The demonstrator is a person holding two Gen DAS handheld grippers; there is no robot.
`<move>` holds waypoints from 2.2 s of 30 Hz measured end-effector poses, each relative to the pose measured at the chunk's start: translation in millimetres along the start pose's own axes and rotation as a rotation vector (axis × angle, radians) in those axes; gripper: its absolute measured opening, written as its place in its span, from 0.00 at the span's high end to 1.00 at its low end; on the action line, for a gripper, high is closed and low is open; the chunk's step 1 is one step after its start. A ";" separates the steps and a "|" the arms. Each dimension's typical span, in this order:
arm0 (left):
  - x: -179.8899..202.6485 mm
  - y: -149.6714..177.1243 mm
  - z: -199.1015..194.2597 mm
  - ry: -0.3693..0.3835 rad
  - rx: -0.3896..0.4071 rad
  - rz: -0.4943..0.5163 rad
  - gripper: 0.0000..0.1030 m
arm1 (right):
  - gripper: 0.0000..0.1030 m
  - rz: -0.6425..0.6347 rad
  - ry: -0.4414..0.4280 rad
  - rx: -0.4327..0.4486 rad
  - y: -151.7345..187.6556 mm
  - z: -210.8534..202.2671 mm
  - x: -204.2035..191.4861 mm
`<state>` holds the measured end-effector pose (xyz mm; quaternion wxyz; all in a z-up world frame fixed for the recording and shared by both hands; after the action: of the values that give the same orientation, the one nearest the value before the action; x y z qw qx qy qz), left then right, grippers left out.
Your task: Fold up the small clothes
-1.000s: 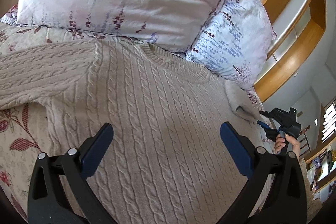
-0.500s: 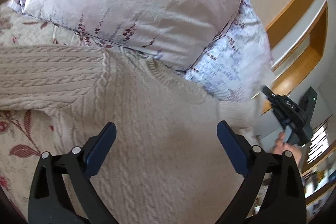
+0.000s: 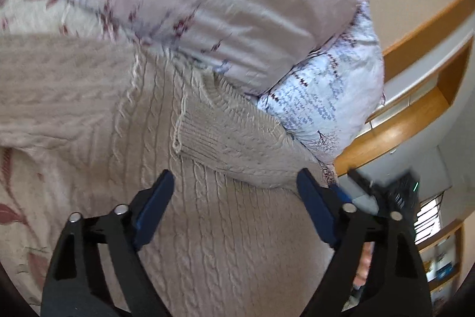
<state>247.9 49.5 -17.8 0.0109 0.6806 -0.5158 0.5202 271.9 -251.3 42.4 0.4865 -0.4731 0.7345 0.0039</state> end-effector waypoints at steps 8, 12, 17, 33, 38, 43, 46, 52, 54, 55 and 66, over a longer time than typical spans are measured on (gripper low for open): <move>-22.0 11.6 32.3 -0.068 -0.061 -0.146 0.39 | 0.53 0.451 0.162 0.047 8.6 -33.3 128.1; -28.1 7.3 36.6 -0.082 -0.041 -0.188 0.50 | 0.54 0.447 0.186 0.101 1.1 -30.9 129.3; -40.5 -1.4 47.5 -0.114 -0.016 -0.211 0.88 | 0.92 0.379 0.230 0.187 -14.7 -21.4 134.2; -44.5 -1.1 46.2 -0.206 0.016 -0.044 0.91 | 0.93 0.314 0.306 0.216 -7.5 -33.8 153.4; -37.8 -1.3 21.1 -0.150 -0.002 -0.034 0.67 | 0.73 0.286 0.330 0.202 -2.3 -47.0 144.3; -61.0 -7.4 -57.2 -0.153 0.076 -0.001 0.41 | 0.32 0.177 0.361 0.269 -5.1 -72.9 125.3; -94.8 -14.1 -102.1 -0.200 0.132 -0.061 0.43 | 0.32 0.090 0.340 0.271 -2.9 -73.1 106.3; -172.0 -34.5 -168.6 -0.315 0.260 -0.265 0.50 | 0.31 0.029 0.222 0.162 21.0 -44.4 73.4; -187.4 -38.3 -172.9 -0.319 0.285 -0.334 0.51 | 0.31 0.013 0.202 0.126 31.0 -35.0 65.1; -193.0 -40.4 -172.9 -0.318 0.292 -0.359 0.54 | 0.31 0.009 0.195 0.113 34.6 -32.1 61.8; -226.2 -55.0 -159.2 -0.282 0.366 -0.568 0.91 | 0.30 -0.020 0.179 0.053 50.4 -24.8 55.9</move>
<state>192.8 319.2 -78.9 -0.0379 0.8524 -0.2009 0.4812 214.6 -273.7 -7.6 0.4311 -0.4658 0.7702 -0.0628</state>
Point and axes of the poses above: each gripper's, at about its wrist camera, not at the fingertips, and z roughly the way its jaws point, x to its right, y to its underside, the point moved 9 cm from there along z, roughly the way its jaws point, and after that the axes turned 9 degrees about x, right-handed, at the moved point
